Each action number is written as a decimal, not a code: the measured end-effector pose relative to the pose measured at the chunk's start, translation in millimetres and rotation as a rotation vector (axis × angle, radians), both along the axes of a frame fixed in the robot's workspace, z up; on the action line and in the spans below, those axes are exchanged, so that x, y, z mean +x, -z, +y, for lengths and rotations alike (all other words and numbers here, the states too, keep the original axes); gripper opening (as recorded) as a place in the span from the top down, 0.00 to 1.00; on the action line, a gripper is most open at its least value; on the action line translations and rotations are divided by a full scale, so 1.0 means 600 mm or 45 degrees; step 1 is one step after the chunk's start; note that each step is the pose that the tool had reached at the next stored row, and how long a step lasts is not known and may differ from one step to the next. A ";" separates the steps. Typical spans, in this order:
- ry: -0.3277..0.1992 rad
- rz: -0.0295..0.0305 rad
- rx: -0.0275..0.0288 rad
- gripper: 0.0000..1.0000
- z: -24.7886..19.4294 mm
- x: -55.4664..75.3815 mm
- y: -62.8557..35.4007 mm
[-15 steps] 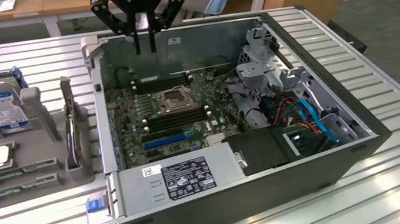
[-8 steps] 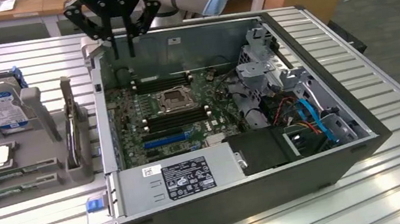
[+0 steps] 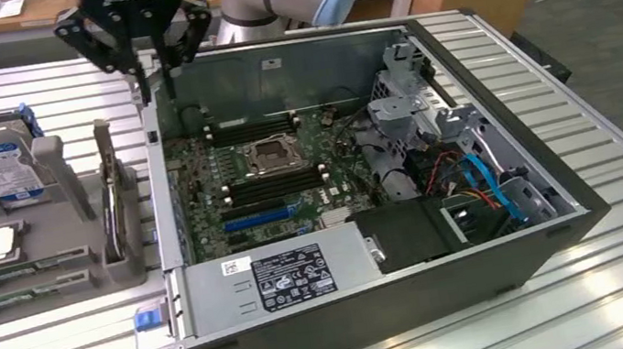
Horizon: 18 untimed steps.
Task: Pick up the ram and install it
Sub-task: 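Reach for the ram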
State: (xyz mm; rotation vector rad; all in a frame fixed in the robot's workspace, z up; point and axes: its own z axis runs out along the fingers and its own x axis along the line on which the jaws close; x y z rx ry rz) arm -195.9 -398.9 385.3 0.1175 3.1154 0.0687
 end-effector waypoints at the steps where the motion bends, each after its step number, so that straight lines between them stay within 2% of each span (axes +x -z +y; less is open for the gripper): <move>1: 0.000 -0.0001 0.0000 0.68 0.0000 -0.008 0.001; 18: 0.000 -0.0001 0.0001 0.68 0.0000 -0.137 0.019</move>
